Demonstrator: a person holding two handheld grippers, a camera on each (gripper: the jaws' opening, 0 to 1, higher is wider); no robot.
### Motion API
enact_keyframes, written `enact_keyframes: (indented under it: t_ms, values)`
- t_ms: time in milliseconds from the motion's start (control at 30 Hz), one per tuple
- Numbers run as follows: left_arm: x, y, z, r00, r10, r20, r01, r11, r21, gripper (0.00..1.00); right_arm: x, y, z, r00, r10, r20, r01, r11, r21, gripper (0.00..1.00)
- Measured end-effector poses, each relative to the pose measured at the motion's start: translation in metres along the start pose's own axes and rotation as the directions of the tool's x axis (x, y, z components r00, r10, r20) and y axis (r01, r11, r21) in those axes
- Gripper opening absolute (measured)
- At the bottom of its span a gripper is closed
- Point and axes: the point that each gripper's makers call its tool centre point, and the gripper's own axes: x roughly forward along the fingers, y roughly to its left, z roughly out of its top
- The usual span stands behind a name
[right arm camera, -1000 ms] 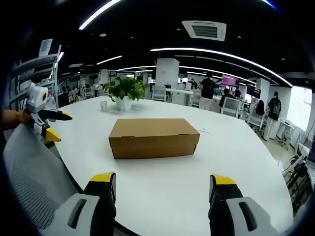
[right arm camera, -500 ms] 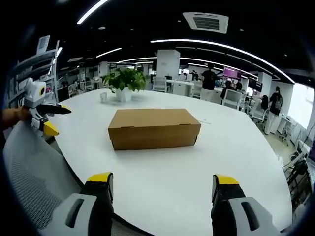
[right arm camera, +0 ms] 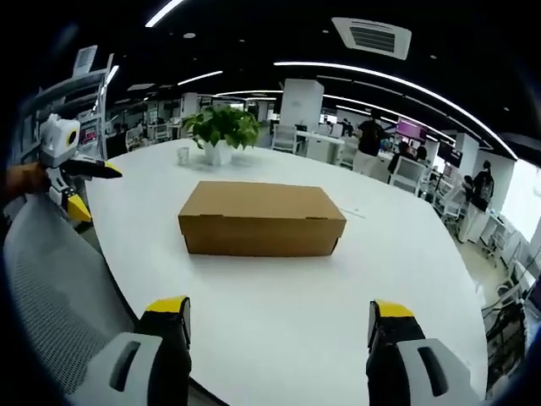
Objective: Operate the shoe box by opening the lid, removing the specified soft item, and placing it in the target area until the item is outside and the box remains undamaged.
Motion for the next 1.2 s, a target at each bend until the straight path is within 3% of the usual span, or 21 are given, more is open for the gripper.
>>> enact_keyframes:
  t_ms: [233, 467, 767, 1033, 1200]
  values:
    - [0.005, 0.009, 0.014, 0.999, 0.044, 0.021, -0.041, 0.991, -0.129, 1.00, 0.011, -0.011, 0.007, 0.999, 0.045, -0.006, -0.045, 0.999, -0.018, 0.86]
    - [0.020, 0.006, 0.014, 0.999, 0.049, -0.016, -0.050, 0.993, -0.109, 1.00, 0.021, -0.024, 0.017, 0.998, 0.067, 0.006, -0.067, 0.997, -0.034, 0.86]
    - [0.042, -0.003, 0.014, 0.998, 0.059, -0.029, -0.063, 0.983, -0.174, 0.96, 0.042, -0.044, 0.025, 0.993, 0.119, 0.002, -0.119, 0.990, -0.077, 0.85]
    - [0.053, 0.002, 0.021, 0.995, 0.098, -0.022, -0.100, 0.979, -0.178, 0.93, 0.068, -0.059, 0.038, 0.984, 0.178, 0.002, -0.175, 0.966, -0.188, 0.83]
    - [0.063, 0.001, 0.018, 0.995, 0.091, -0.038, -0.097, 0.975, -0.200, 0.91, 0.084, -0.060, 0.042, 0.973, 0.228, -0.015, -0.225, 0.944, -0.242, 0.83]
